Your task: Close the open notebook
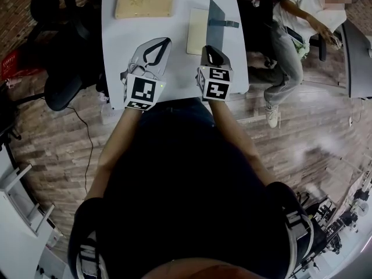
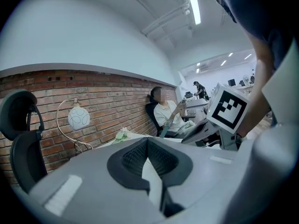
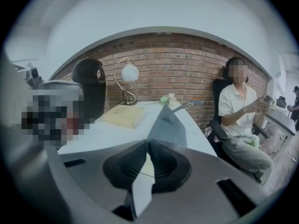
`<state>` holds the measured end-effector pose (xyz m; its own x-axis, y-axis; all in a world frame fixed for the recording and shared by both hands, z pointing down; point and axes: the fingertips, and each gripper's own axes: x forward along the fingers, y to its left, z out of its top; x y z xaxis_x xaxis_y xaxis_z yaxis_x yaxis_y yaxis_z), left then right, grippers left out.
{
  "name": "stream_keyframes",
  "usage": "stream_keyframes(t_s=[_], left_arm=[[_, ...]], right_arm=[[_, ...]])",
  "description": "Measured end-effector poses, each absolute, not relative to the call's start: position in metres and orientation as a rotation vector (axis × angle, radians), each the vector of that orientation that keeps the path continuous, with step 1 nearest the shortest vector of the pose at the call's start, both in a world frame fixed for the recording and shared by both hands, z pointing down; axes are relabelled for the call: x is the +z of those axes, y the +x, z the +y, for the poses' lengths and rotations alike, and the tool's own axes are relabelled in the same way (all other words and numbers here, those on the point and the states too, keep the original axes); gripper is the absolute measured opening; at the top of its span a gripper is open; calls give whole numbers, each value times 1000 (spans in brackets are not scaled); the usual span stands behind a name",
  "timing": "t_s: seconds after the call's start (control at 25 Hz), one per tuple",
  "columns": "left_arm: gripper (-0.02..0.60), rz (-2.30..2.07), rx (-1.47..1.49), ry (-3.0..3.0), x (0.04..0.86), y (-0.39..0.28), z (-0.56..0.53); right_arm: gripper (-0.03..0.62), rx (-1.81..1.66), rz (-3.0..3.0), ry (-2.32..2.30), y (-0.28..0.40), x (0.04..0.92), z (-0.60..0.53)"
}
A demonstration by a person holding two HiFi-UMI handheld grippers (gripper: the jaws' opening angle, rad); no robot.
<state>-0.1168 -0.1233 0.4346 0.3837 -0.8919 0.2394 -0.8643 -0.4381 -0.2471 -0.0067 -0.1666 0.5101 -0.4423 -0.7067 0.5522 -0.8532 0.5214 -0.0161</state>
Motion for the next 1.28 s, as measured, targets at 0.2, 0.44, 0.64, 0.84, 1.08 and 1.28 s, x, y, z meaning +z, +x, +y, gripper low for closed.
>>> stream_keyframes(t_s=[0.2, 0.44, 0.64, 0.84, 1.08, 1.28], left_arm=[[6, 1632, -526, -2538, 435, -121, -119], [6, 1649, -539, -2536, 440, -127, -117], [6, 1656, -546, -2534, 442, -130, -114], [6, 1670, -551, -2531, 443, -138, -114], [6, 1683, -557, -2529, 444, -142, -112], [6, 1689, -564, -2527, 447, -144, -111]], right_arm=[[21, 386, -2276, 1242, -13, 515, -164], [21, 381, -2259, 1217, -18, 523, -163], [21, 374, -2251, 1199, -22, 529, -161], [21, 372, -2241, 1182, -29, 535, -161], [21, 370, -2231, 1166, -33, 539, -160], [21, 362, -2223, 1144, -37, 546, -160]])
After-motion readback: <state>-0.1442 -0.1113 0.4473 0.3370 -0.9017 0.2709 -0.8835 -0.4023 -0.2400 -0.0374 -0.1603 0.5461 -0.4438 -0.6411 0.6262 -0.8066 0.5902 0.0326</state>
